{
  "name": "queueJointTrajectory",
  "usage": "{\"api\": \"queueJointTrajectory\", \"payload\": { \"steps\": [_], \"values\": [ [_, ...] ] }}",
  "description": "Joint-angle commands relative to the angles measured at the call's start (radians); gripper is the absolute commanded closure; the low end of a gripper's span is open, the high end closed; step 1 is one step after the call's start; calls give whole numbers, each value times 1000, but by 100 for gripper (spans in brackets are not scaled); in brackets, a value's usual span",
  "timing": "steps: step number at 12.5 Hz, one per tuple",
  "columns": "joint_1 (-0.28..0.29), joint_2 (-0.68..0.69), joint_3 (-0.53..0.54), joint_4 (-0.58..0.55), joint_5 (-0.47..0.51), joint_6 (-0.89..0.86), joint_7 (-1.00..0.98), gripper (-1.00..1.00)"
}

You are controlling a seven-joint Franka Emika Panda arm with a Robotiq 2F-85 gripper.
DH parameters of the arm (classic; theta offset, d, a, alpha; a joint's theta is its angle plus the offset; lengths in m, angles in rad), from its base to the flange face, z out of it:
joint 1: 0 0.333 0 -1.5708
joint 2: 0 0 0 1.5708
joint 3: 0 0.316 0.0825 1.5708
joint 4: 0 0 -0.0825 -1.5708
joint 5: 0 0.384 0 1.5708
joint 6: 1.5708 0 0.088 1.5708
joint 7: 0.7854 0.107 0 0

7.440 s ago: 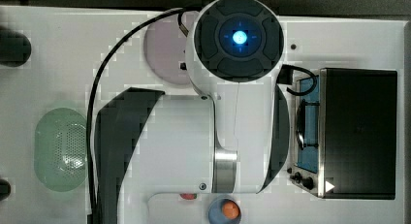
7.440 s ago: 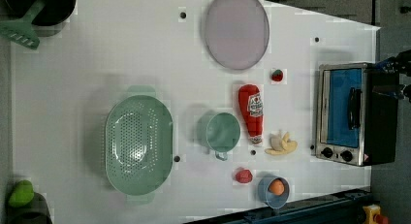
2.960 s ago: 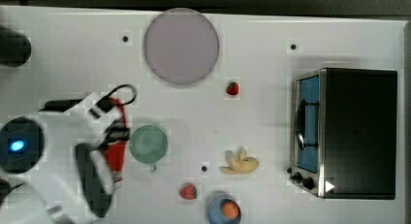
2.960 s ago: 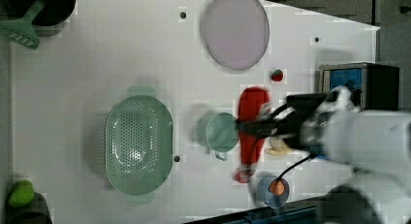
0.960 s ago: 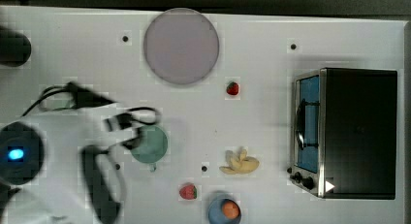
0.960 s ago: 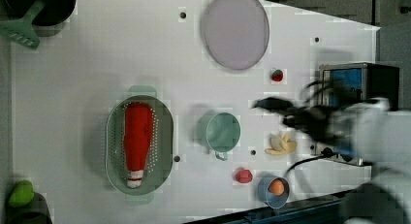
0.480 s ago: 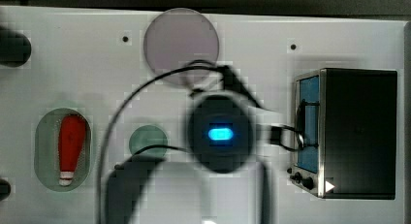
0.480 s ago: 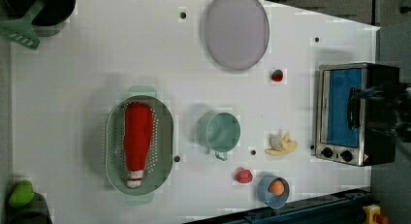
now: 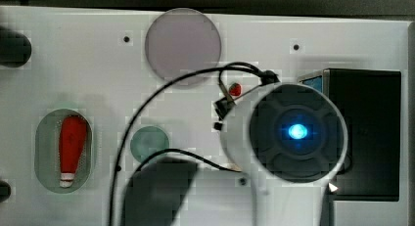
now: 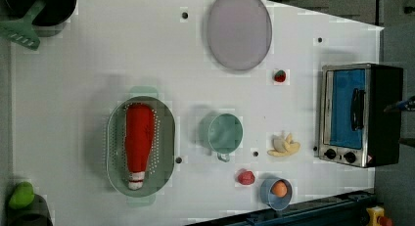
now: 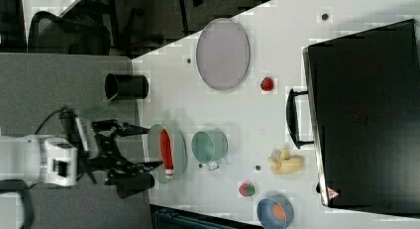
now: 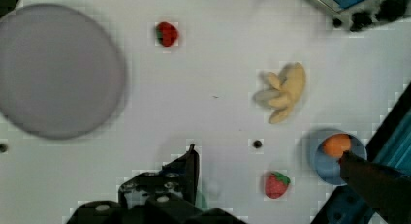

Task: Pick Ketchup from the table and place it in strainer.

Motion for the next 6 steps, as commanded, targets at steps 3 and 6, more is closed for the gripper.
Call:
{"api": "queueJointTrajectory", "payload": {
  "steps": [3, 6],
  "values": [
    [41, -22, 26, 34, 19, -5, 17, -100],
    [41, -23, 25, 34, 53, -24, 7, -100]
  ]
}}
